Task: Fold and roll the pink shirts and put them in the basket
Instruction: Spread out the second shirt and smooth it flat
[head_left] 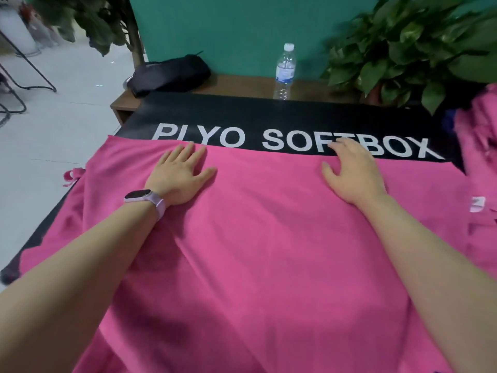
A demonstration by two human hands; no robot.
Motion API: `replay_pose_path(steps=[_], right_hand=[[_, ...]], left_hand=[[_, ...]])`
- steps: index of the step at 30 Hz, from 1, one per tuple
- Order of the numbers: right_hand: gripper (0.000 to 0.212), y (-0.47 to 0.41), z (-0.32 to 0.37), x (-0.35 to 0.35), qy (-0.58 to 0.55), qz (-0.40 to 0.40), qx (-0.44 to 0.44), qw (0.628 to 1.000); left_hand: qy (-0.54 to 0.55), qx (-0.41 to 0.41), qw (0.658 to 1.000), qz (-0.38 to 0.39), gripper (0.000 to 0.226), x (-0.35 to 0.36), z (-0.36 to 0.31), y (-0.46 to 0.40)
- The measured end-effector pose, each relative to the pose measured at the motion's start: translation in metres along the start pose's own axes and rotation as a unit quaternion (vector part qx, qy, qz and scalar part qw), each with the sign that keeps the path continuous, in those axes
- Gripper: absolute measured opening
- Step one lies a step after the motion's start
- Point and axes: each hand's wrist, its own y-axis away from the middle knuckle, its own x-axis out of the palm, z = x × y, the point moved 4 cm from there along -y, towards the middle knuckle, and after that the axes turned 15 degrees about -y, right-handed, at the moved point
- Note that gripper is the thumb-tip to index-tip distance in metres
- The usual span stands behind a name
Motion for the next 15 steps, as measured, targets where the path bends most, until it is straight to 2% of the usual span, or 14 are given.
replay_pose_path(steps=[2, 3, 6, 8, 10, 15], right_hand=[[0.036, 0.015, 0.004, -0.005, 0.041, -0.076, 0.002, 0.996], [0.037, 0.023, 0.004, -0.006, 0.047, -0.078, 0.038, 0.995], [0.068, 0.047, -0.007, -0.006, 0.017, -0.011, 0.21, 0.978], [0.091, 0.069, -0.009, -0.01, 0.014, 0.025, 0.267, 0.963], [0.098, 0.095, -0.003, -0.016, 0.03, 0.043, 0.267, 0.962], [0.097, 0.174, 0.025, -0.035, 0.041, 0.078, 0.259, 0.962]], left_hand=[[0.003, 0.001, 1.0, -0.004, 0.077, 0.002, 0.001, 0.001], [0.005, 0.002, 1.0, -0.004, 0.077, 0.003, 0.001, 0.005], [0.013, 0.008, 1.0, -0.011, 0.075, 0.002, 0.0, 0.019], [0.007, 0.015, 1.0, -0.017, 0.073, -0.001, -0.003, 0.038], [-0.001, 0.021, 1.0, -0.02, 0.072, -0.003, -0.004, 0.068], [0.004, 0.022, 1.0, -0.012, 0.075, -0.007, -0.005, 0.159]])
